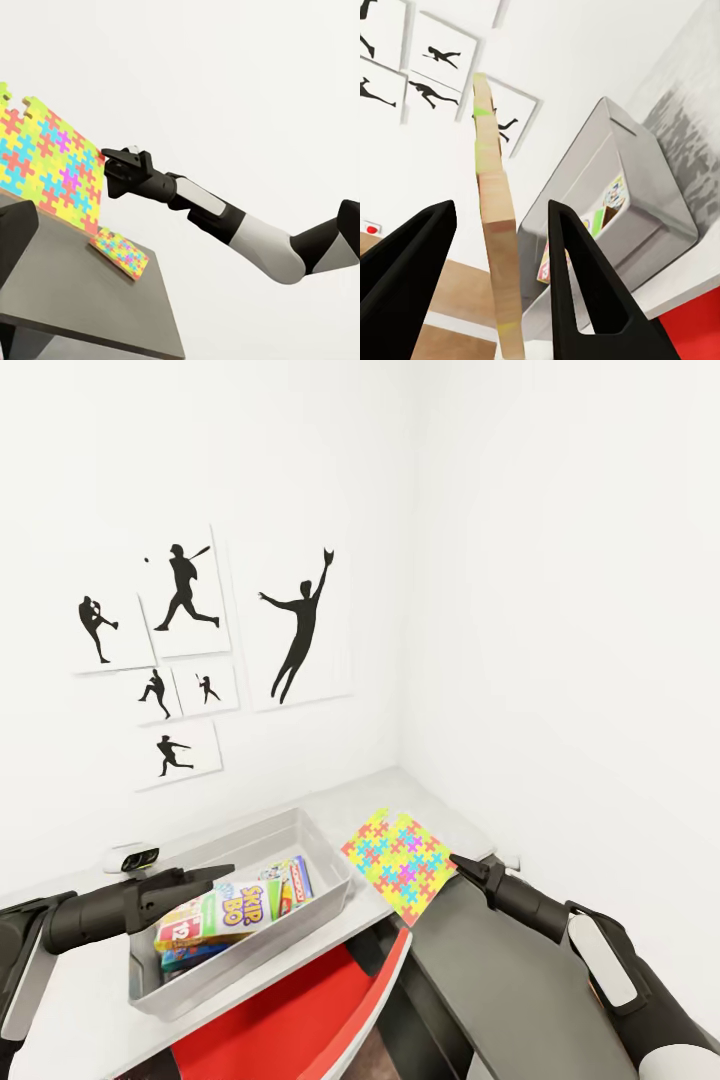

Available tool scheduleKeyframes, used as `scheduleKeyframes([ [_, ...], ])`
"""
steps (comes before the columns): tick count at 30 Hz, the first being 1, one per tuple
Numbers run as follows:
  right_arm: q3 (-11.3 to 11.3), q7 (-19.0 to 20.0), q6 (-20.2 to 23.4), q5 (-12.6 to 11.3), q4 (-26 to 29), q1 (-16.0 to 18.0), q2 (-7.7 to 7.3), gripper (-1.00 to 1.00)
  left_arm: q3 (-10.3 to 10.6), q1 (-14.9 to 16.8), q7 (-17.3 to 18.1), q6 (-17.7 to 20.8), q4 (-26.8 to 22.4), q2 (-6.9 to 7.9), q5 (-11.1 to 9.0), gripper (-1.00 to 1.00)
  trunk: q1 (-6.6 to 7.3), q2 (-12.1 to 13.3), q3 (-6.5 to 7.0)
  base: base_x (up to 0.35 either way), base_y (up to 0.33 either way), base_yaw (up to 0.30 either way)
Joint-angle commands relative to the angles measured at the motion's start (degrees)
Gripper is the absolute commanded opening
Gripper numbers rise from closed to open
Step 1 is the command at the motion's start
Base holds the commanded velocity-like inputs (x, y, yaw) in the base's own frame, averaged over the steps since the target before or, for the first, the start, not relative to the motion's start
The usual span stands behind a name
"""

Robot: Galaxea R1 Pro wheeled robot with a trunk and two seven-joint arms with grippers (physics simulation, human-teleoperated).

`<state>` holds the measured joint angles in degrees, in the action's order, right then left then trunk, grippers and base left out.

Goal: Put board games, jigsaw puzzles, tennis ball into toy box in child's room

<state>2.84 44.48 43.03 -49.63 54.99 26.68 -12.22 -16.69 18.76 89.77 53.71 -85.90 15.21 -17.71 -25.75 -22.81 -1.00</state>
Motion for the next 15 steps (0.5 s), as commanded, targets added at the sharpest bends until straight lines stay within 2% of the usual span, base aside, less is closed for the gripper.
scheduleKeyframes([
  [1, 0.06, 0.08, 0.28, -0.12, -0.03, 0.03, 0.0, -1.0, 0.0, 0.04, 0.23, 0.61, 0.01, 0.04, 0.04, 1.0, -0.03, -0.11, -0.1, 0.0, 0.0, 0.003],
  [9, 0.06, 0.08, 0.2, -0.14, -0.02, 0.03, 0.01, -1.0, -0.01, 0.03, 0.23, 0.61, 0.01, 0.03, 0.04, 1.0, -0.03, -0.11, -0.1, 0.0, 0.0, 0.01],
  [15, 0.06, 0.07, 0.13, -0.12, -0.03, 0.03, 0.02, -1.0, -0.01, 0.0, 0.23, 0.61, 0.03, 0.02, 0.04, 1.0, -0.03, -0.11, -0.1, 0.0, 0.0, 0.211],
])
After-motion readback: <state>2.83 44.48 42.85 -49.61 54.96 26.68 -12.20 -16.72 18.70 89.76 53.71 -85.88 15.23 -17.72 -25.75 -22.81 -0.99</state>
